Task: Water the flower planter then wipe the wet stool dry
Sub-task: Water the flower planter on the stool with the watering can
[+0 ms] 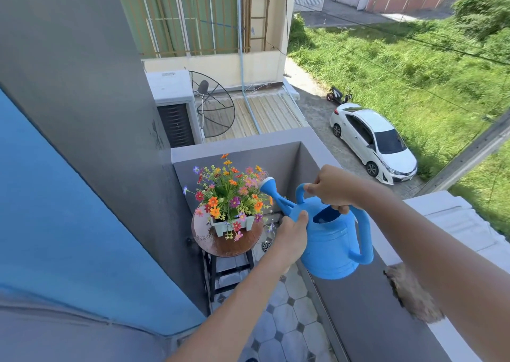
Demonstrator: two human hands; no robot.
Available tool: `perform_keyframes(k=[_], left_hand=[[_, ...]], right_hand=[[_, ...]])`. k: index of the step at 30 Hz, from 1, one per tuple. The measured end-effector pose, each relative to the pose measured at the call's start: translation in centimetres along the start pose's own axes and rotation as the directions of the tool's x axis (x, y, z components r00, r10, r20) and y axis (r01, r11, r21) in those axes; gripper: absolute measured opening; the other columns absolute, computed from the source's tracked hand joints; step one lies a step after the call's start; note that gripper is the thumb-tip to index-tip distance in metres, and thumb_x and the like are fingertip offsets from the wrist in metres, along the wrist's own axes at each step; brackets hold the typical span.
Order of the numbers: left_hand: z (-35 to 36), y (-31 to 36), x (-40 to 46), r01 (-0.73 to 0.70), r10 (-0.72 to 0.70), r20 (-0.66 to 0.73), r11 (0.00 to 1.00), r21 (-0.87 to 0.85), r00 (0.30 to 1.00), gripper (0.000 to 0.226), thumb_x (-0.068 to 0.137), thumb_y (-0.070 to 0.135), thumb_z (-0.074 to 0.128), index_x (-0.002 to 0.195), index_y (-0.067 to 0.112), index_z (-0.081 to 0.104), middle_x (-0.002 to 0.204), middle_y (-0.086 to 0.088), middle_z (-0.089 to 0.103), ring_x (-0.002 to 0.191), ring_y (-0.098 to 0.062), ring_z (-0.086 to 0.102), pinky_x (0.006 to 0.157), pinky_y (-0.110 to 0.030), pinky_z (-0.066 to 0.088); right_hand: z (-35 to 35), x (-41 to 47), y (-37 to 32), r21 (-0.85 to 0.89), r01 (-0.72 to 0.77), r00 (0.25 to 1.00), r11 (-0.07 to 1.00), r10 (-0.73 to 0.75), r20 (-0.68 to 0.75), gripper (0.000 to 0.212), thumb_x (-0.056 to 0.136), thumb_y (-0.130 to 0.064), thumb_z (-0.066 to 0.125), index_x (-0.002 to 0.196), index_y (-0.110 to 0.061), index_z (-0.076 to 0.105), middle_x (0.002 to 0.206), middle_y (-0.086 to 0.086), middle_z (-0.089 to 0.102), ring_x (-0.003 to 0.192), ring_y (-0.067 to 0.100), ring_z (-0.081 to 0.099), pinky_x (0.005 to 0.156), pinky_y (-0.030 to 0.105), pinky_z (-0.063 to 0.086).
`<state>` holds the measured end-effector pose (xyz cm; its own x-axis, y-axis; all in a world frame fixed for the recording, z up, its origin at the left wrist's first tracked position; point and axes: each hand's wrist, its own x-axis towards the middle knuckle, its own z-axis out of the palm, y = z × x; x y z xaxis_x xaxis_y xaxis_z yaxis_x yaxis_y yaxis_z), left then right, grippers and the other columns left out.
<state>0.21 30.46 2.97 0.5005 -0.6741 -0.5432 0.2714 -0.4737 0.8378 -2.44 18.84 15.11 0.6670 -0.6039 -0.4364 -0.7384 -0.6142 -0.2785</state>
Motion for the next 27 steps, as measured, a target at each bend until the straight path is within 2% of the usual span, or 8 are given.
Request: perform_keyframes(k=[4,7,11,14,17,19,22,27], left_hand=[[-1.6,0.6,-0.3,-0.039,0.038,-0.019,0.999,-0.037,0.999,0.064,0.095,0.061,0.031,0.138,0.014,0.039,0.121,-0.005,0.06,0.108,-0.017,0.058,0.091,-0.04,0.048],[-2.8,0.7,-0.2,-0.037,0.036,-0.057,0.999,-0.025,0.998,0.085,0.078,0.075,0.032,0.137,0.015,0.045,0.119,-0.009,0.064,0.108,-0.023,0.061,0.094,-0.046,0.05],[-4.1,0.4,-0.5,-0.046,0.042,-0.102,0.998,-0.036,0.994,0.085,0.074,0.077,0.03,0.128,0.015,0.053,0.113,-0.014,0.065,0.102,-0.029,0.063,0.084,-0.041,0.047],[-4.8,-0.2,-0.5,-0.035,0.027,-0.12,0.998,-0.058,0.992,0.099,0.065,0.082,0.029,0.138,0.017,0.047,0.122,-0.008,0.063,0.109,-0.024,0.061,0.097,-0.048,0.048],[-5.2,-0.7,-1.0,-0.056,0.045,-0.14,0.996,-0.072,0.989,0.1,0.066,0.082,0.028,0.138,0.015,0.046,0.117,-0.01,0.065,0.097,-0.02,0.061,0.084,-0.04,0.047],[-5.4,-1.2,-1.2,-0.056,0.045,-0.155,0.996,-0.062,0.987,0.099,0.067,0.081,0.028,0.137,0.013,0.046,0.114,-0.012,0.065,0.09,-0.019,0.059,0.077,-0.038,0.043],[-5.4,-2.2,-1.2,-0.039,0.027,-0.156,0.996,-0.079,0.987,0.097,0.069,0.083,0.03,0.141,0.018,0.043,0.119,-0.006,0.064,0.103,-0.018,0.062,0.09,-0.044,0.049],[-4.9,-2.6,-2.6,-0.037,0.021,-0.177,0.996,-0.084,0.984,0.095,0.066,0.084,0.03,0.132,0.019,0.048,0.118,-0.008,0.065,0.107,-0.024,0.062,0.097,-0.049,0.049]], right_hand=[[-0.2,0.3,-1.5,0.008,0.01,0.999,1.0,-0.01,0.043,0.034,0.103,-0.029,0.046,0.101,0.001,0.063,0.062,0.014,0.058,0.046,0.028,0.055,0.051,0.029,0.048],[0.0,0.5,-2.7,-0.023,0.026,0.999,0.999,-0.026,0.034,0.043,0.104,-0.033,0.043,0.103,0.004,0.066,0.059,0.016,0.063,0.04,0.026,0.057,0.049,0.026,0.049],[0.5,0.3,-4.4,0.046,0.026,0.999,0.999,-0.027,0.024,0.034,0.106,-0.018,0.035,0.125,-0.011,0.062,0.079,0.021,0.073,0.066,0.036,0.072,0.064,0.035,0.059],[0.8,0.1,-5.3,0.05,0.06,0.998,0.997,-0.06,0.009,0.031,0.105,-0.025,0.041,0.105,-0.003,0.063,0.063,0.011,0.063,0.052,0.026,0.063,0.051,0.028,0.051],[1.2,0.0,-6.0,0.085,0.047,0.998,0.995,-0.05,0.039,0.031,0.105,-0.019,0.039,0.119,-0.003,0.062,0.064,0.011,0.064,0.052,0.027,0.063,0.052,0.029,0.051],[1.4,0.1,-6.1,0.055,0.102,0.994,0.993,-0.104,0.041,0.035,0.103,-0.028,0.046,0.098,0.001,0.064,0.062,0.008,0.058,0.046,0.022,0.055,0.045,0.027,0.046],[1.9,-0.1,-6.5,0.058,0.126,0.991,0.99,-0.129,0.037,0.042,0.106,-0.023,0.042,0.064,-0.015,0.046,0.058,0.014,0.056,0.047,0.028,0.053,0.052,0.027,0.047],[2.0,-0.3,-6.2,0.017,0.146,0.98,0.989,-0.147,0.135,0.039,0.103,-0.031,0.048,0.078,-0.002,0.052,0.056,0.014,0.045,0.04,0.024,0.042,0.044,0.024,0.037]])
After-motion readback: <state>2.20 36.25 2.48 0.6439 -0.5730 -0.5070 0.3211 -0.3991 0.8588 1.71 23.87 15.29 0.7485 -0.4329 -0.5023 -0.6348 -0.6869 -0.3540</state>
